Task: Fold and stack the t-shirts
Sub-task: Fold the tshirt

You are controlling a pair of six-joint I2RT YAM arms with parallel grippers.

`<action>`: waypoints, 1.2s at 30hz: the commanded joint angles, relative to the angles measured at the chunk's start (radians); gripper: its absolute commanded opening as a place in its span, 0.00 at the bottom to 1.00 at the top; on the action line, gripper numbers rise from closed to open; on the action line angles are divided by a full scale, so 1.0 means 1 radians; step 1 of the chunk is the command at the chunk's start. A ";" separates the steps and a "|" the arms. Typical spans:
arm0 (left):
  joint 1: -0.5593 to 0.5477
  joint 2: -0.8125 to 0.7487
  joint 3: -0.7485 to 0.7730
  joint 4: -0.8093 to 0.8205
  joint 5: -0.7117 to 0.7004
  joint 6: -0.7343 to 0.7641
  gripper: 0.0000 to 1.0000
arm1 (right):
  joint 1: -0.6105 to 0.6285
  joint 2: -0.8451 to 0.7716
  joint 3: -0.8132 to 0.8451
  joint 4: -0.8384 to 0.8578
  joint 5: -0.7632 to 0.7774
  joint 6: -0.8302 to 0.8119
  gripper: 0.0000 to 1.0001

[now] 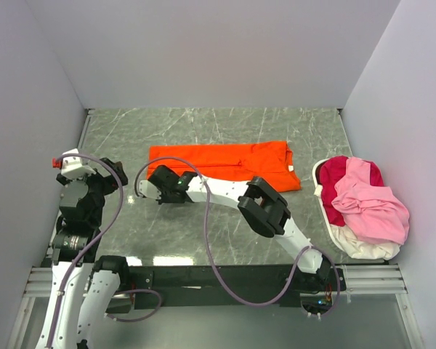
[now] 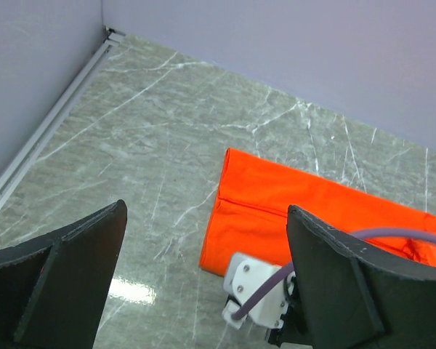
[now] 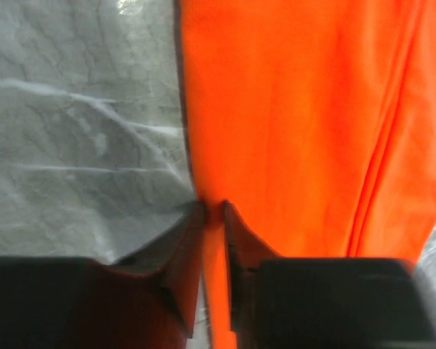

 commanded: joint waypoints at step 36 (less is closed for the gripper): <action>-0.227 1.278 0.685 -0.067 0.786 0.042 0.68 | -0.525 -1.083 -0.842 -0.122 -0.664 -0.077 0.41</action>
